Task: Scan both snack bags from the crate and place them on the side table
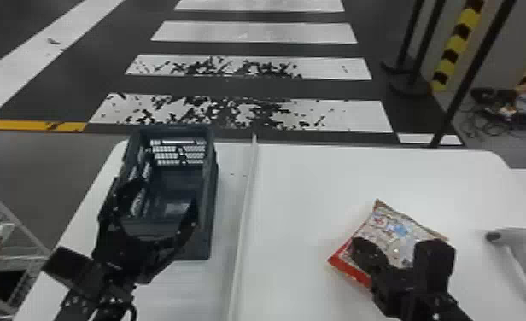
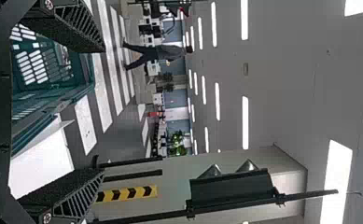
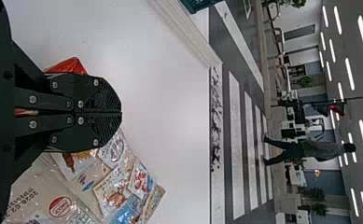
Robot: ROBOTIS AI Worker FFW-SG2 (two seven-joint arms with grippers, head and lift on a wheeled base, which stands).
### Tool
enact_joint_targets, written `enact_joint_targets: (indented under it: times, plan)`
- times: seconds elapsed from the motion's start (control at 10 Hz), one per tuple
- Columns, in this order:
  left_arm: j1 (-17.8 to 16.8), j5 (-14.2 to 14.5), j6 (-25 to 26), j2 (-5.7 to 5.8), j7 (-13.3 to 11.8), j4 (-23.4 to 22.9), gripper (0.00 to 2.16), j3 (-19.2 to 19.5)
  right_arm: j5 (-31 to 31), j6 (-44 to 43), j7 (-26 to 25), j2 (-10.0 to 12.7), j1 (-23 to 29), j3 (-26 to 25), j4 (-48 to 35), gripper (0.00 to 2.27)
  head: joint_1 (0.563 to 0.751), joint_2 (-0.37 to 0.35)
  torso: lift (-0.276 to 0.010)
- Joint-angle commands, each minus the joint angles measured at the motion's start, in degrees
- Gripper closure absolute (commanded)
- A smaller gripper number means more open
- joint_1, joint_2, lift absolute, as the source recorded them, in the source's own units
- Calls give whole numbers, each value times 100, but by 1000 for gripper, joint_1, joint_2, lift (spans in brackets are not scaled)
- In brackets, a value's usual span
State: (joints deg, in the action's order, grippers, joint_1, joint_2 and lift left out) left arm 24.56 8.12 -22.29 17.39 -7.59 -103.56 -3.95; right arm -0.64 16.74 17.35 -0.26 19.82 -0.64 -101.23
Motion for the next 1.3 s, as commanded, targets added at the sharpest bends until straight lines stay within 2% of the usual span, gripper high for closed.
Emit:
enact_joint_targets:
  times: [0.0,0.3,0.7,1.2]
  plan:
    - [5,5,-7,1,-23,55,80,0,46,98,23,32,-110,117,130,2243,695,48,-98]
    - [-4,14,-7,1,-41,108,80,0,143,362,67,32,-101,108,139,2243,695,69,-98]
    - [-48,14,10,-17,-67,152,80,-44,125,713,225,32,66,-94,-46,2243,695,54,-98]
    - [-65,14,10,-26,-67,178,80,-70,152,1381,1069,32,110,-586,-389,2243,695,31,-98]
